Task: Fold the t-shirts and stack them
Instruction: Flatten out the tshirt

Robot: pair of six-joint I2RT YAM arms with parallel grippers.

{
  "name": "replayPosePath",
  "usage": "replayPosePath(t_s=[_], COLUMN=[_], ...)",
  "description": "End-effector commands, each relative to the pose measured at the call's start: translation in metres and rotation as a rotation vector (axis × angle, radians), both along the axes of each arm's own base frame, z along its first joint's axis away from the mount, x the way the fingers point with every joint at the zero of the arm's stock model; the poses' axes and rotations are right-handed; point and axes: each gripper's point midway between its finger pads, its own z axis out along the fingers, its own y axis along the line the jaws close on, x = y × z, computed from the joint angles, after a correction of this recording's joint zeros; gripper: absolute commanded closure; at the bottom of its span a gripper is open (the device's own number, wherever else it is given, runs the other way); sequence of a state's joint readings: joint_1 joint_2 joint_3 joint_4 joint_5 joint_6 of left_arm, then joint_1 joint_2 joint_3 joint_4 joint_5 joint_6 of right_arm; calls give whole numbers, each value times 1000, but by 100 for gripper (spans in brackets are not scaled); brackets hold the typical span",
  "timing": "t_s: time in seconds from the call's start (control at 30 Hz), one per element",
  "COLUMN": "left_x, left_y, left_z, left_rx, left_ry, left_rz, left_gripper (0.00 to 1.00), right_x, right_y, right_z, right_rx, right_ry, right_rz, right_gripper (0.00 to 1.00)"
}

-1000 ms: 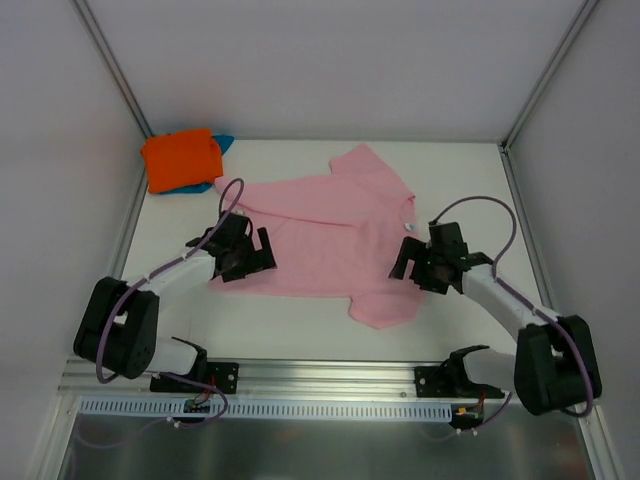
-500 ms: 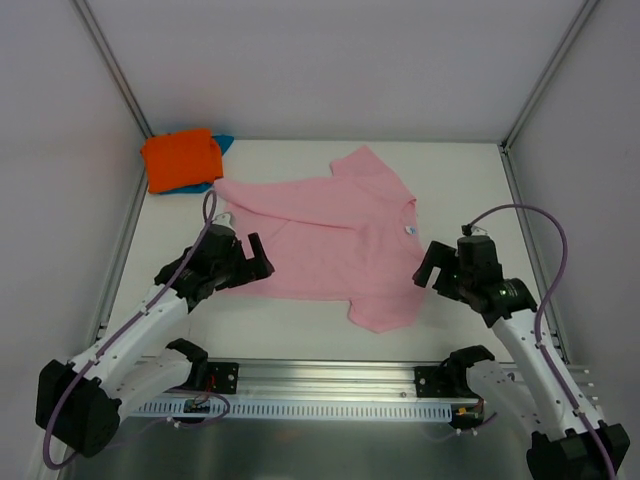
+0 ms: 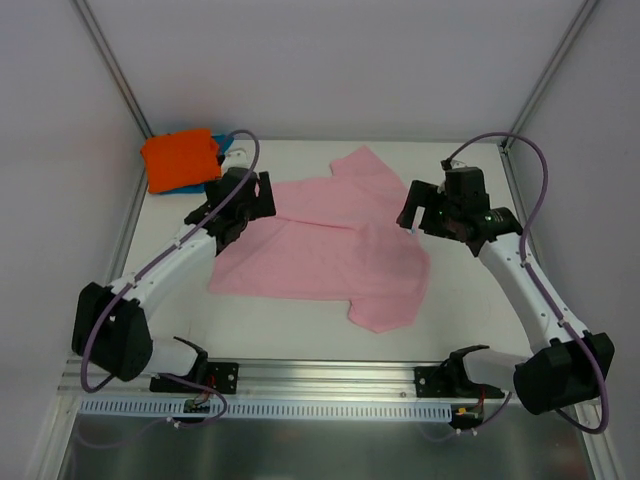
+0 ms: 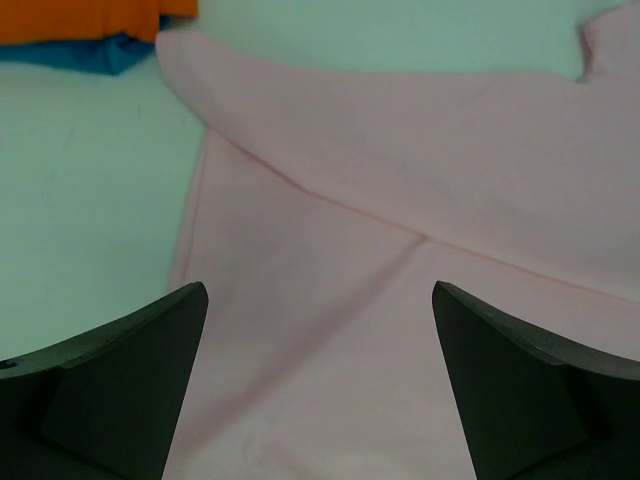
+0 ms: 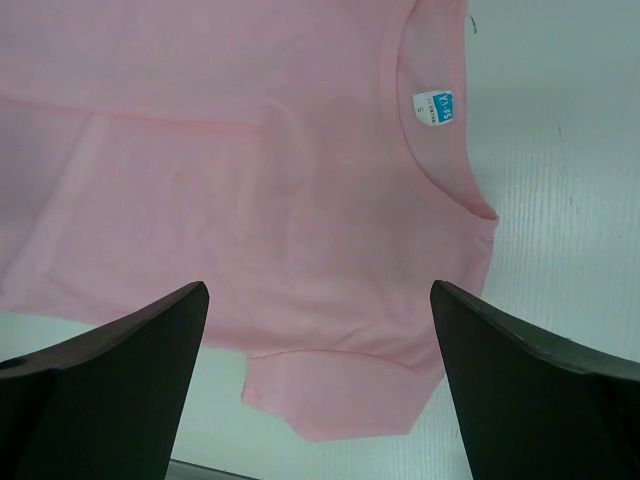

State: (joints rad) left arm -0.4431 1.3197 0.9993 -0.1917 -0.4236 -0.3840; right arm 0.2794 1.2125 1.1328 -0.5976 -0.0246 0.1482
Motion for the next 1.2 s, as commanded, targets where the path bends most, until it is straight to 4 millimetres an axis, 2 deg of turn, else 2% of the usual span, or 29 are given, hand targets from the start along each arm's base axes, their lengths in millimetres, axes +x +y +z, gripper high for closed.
replayPosePath(t_s=[0.0, 0.03, 0.07, 0.1, 0.17, 0.2, 0.23, 0.33, 0.43, 0.6, 0.63, 0.67, 0.77, 0.8, 0.87, 0.9, 0.93, 1.0, 1.03, 1.17], left_x=[53, 60, 72, 84, 103, 109, 116, 130, 137, 145, 146, 146, 148, 151, 153, 155, 157, 162, 164, 171], left_y=[26, 29, 30, 36, 39, 50, 51, 68, 79, 90, 105, 102, 112, 114, 117, 112, 112, 111, 109, 110], left_z=[22, 17, 26, 15, 8, 5, 3, -18, -36, -45, -49, -50, -59, -55, -66, -63, -74, -75, -82, -80], left_rx=[181, 194, 196, 211, 207, 197, 175, 96, -57, -175, -197, -246, -328, -338, -354, -379, -395, -442, -455, -473], left_ry=[-81, -58, -70, -49, -51, -46, -47, -14, -7, -37, -30, -25, -7, -13, 11, 8, 29, 42, 56, 53], left_rz=[81, 86, 91, 102, 101, 120, 113, 123, 97, 12, 26, -16, -51, -68, -79, -111, -112, -131, -136, -141], left_gripper=[3, 3, 5, 5, 6, 7, 8, 10, 11, 14, 14, 14, 16, 17, 19, 19, 20, 23, 25, 28], right_x=[9, 9, 9, 9, 8, 9, 9, 4, 1, -3, -3, -2, -3, -2, -2, -1, -1, -1, 0, 0], right_y=[4, 4, 4, 3, 5, 5, 4, 1, -5, -12, -13, -12, -12, -11, -10, -9, -9, -10, -11, -12], right_z=[13, 11, 8, 5, -5, -6, -10, -22, -31, -44, -47, -48, -54, -54, -55, -56, -56, -56, -54, -55], right_rx=[-5, -11, -17, -20, -17, -15, -15, -24, -30, -37, -34, -32, -26, -23, -15, -14, -12, -16, -19, -31], right_ry=[-44, -43, -37, -30, -10, -14, -7, 16, 29, 58, 68, 67, 81, 80, 84, 89, 90, 92, 88, 93], right_rz=[48, 52, 56, 58, 66, 66, 67, 70, 68, 60, 60, 61, 57, 58, 56, 58, 56, 53, 51, 49], right_gripper=[1, 0, 1, 0, 0, 0, 0, 0, 1, 1, 1, 0, 0, 1, 1, 1, 1, 1, 1, 1])
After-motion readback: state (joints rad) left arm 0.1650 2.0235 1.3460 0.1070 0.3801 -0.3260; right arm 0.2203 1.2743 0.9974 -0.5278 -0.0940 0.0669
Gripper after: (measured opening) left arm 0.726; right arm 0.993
